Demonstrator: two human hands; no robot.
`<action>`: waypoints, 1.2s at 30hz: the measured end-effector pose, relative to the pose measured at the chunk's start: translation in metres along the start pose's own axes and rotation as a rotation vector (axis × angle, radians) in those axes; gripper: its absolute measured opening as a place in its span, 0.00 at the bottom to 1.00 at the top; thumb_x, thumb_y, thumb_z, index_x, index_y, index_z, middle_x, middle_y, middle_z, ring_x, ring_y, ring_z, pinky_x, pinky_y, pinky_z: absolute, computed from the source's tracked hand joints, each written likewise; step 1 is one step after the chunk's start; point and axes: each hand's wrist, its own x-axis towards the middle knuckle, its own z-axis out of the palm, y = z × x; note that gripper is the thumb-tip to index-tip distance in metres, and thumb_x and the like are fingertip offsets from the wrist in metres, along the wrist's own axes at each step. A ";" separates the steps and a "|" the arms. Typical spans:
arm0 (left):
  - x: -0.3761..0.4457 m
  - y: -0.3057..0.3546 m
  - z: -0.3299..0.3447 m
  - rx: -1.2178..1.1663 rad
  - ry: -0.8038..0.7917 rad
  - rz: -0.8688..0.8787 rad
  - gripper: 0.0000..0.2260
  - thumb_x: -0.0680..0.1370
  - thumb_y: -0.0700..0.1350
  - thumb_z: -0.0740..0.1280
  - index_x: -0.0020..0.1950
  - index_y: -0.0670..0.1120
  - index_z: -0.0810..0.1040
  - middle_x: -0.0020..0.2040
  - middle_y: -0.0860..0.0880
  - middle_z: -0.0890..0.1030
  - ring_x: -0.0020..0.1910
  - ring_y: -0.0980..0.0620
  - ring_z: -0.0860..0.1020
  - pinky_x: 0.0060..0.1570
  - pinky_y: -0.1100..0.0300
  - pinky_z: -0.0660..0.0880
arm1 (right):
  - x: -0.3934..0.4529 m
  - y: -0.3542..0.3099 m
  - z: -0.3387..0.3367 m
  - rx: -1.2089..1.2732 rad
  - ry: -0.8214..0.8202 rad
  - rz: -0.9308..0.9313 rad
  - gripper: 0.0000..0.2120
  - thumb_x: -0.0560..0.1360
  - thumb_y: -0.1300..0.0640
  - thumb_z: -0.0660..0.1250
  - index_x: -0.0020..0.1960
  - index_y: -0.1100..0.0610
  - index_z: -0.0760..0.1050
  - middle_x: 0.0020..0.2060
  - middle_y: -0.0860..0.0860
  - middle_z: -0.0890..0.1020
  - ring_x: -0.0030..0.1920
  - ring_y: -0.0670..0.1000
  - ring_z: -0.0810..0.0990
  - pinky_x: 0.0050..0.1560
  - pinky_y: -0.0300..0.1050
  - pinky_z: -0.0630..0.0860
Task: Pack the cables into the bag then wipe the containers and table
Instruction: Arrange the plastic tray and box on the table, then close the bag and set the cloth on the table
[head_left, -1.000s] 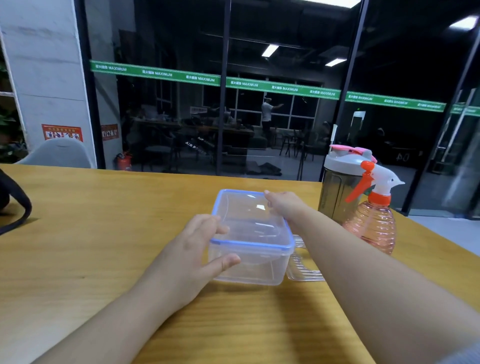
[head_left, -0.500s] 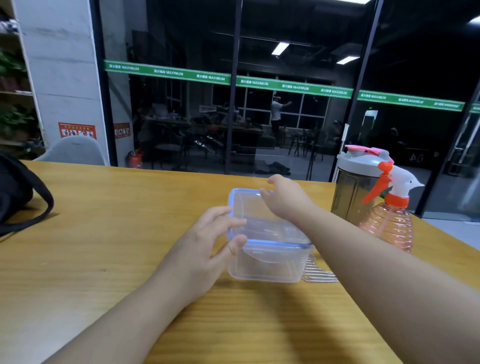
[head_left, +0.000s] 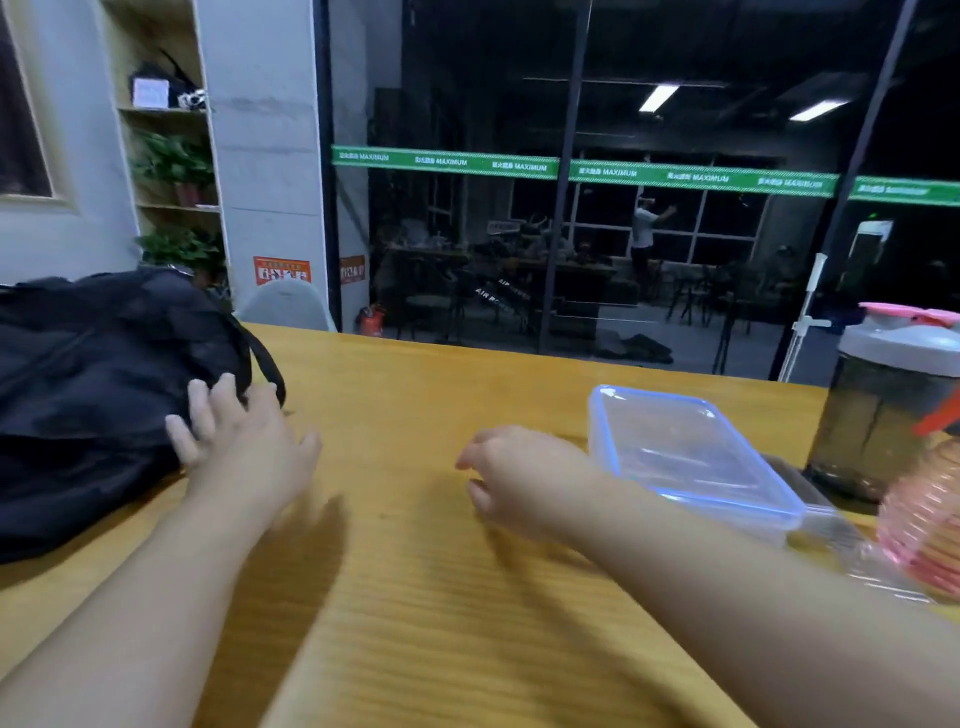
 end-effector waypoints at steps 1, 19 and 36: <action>0.006 -0.013 -0.002 0.040 0.001 -0.035 0.29 0.75 0.56 0.63 0.72 0.48 0.60 0.76 0.43 0.51 0.75 0.45 0.42 0.71 0.44 0.42 | 0.003 -0.008 0.003 -0.014 -0.094 0.012 0.15 0.79 0.56 0.56 0.62 0.55 0.75 0.60 0.53 0.76 0.59 0.57 0.75 0.55 0.49 0.75; 0.071 -0.080 0.004 0.188 -0.010 -0.205 0.36 0.73 0.67 0.58 0.65 0.38 0.66 0.63 0.39 0.68 0.63 0.40 0.64 0.55 0.46 0.68 | 0.032 -0.053 -0.024 -0.156 -0.326 0.070 0.03 0.76 0.63 0.61 0.47 0.57 0.71 0.37 0.51 0.71 0.43 0.54 0.73 0.37 0.44 0.70; 0.065 -0.080 -0.003 0.314 -0.220 0.293 0.13 0.79 0.54 0.55 0.44 0.48 0.73 0.44 0.53 0.78 0.44 0.50 0.76 0.41 0.55 0.72 | 0.045 -0.038 -0.018 -0.012 -0.295 0.118 0.14 0.73 0.62 0.59 0.54 0.56 0.80 0.48 0.51 0.82 0.46 0.52 0.80 0.43 0.44 0.78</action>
